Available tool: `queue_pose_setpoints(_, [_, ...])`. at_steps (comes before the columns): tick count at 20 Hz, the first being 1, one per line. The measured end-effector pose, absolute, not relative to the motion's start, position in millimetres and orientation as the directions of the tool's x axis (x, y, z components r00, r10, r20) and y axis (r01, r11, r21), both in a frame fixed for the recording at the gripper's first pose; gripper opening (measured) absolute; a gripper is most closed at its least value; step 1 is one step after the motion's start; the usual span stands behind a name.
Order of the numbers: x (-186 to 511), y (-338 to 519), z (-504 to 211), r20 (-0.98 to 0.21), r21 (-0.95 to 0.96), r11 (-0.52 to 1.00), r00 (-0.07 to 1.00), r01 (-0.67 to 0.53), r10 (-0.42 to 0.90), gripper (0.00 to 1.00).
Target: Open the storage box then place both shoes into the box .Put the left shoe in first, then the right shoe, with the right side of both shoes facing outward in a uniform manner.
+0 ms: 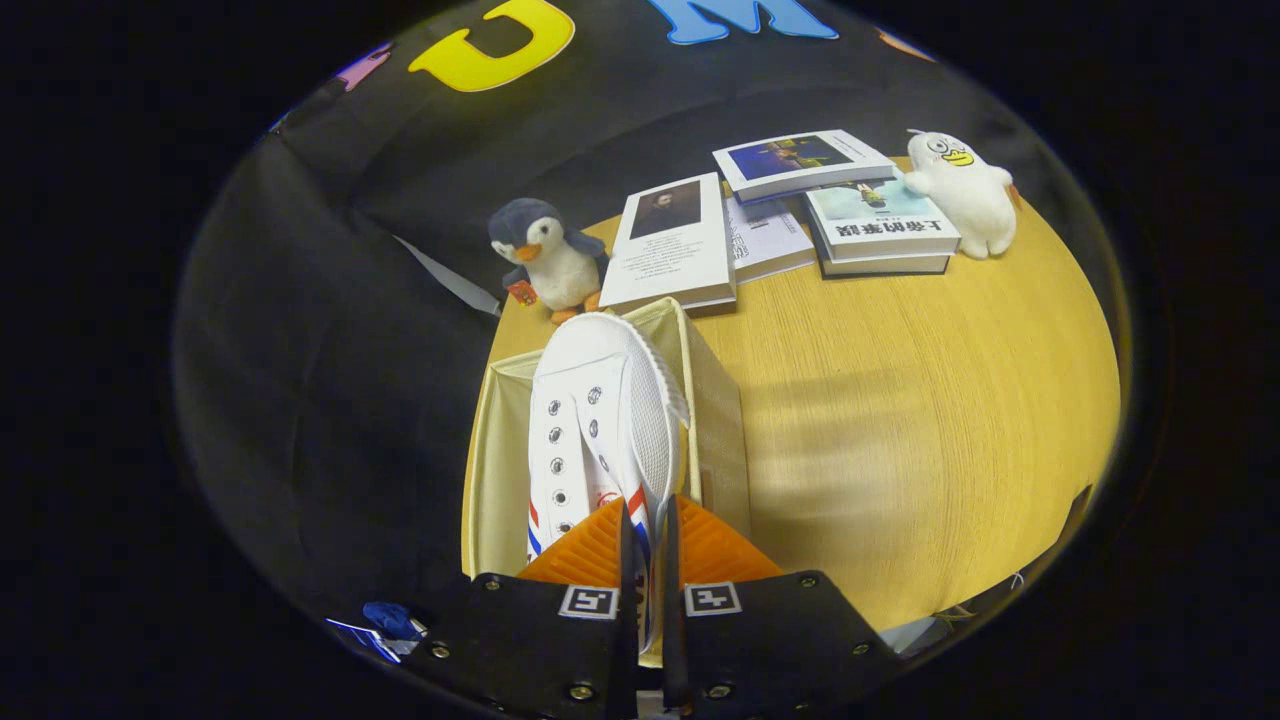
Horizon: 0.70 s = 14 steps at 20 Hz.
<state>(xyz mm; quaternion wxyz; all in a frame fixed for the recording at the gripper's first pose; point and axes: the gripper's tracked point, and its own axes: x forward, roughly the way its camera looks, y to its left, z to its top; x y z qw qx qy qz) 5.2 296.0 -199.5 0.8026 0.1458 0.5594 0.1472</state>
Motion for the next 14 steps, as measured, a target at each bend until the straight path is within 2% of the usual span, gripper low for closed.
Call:
queue_pose_setpoints(1, [6.8, 300.8, -199.5, -0.845, 0.411, 0.908, 0.341, -0.078, 0.412, 0.1])
queue_pose_setpoints(2, [9.2, 305.1, -193.2, -0.829, 0.432, 0.899, 0.36, -0.07, 0.427, 0.28])
queue_pose_setpoints(3, [15.7, 307.7, -189.0, -0.813, 0.446, 0.893, 0.387, -0.064, 0.434, 0.37])
queue_pose_setpoints(4, [21.3, 308.0, -183.0, -0.8, 0.454, 0.888, 0.41, -0.065, 0.439, 0.63])
queue_pose_setpoints(6, [31.1, 295.2, -174.7, -0.796, 0.415, 0.907, 0.452, -0.08, 0.404, 0.97])
queue_pose_setpoints(14, [28.3, 221.8, -137.9, -0.745, 0.272, 0.944, 0.58, -0.186, 0.329, 0.99])
